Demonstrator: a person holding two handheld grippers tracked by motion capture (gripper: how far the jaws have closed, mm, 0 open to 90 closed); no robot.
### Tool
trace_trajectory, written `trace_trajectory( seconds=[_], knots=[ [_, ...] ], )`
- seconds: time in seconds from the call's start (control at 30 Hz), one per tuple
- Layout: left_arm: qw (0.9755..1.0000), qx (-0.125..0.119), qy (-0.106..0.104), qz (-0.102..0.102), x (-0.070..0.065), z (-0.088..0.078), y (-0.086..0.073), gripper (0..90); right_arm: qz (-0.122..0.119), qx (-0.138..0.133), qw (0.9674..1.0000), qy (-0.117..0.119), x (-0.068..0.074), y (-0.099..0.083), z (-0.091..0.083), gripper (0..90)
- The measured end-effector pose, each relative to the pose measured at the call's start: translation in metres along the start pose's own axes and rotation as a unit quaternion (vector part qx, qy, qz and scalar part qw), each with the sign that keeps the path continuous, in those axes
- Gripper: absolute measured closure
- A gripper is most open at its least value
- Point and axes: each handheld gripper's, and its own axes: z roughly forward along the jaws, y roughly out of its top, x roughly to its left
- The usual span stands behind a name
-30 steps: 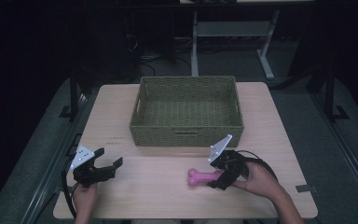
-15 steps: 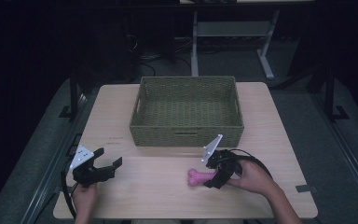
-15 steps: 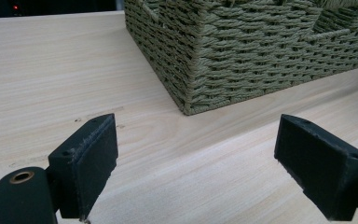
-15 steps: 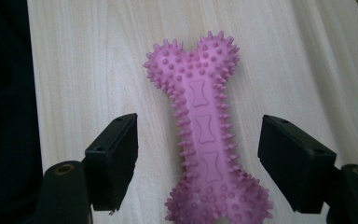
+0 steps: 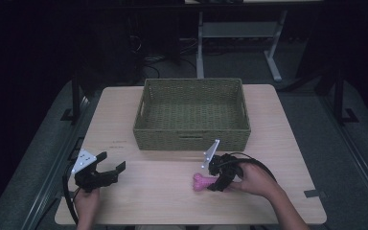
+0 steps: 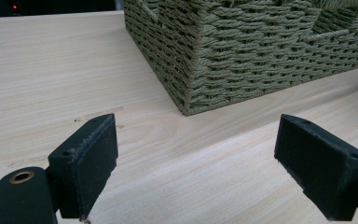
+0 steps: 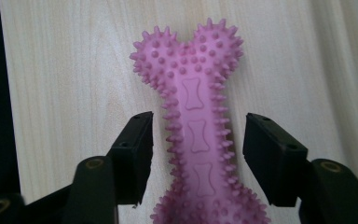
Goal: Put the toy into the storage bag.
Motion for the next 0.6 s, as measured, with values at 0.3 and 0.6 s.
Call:
trace_trajectory(
  seconds=[0.3, 0.6],
  knots=[
    [1.0, -0.001, 0.0, -0.002, 0.0005, -0.0004, -0.0001, 12.8, -0.017, 0.021, 0.9996, 0.002, 0.0007, 0.0055, 0.006, 50.3],
    [1.0, -0.001, 0.0, -0.002, 0.0005, -0.0001, -0.0001, 12.8, -0.025, 0.022, 0.9994, 0.0, 0.0005, 0.0045, 0.007, 55.4]
  ],
)
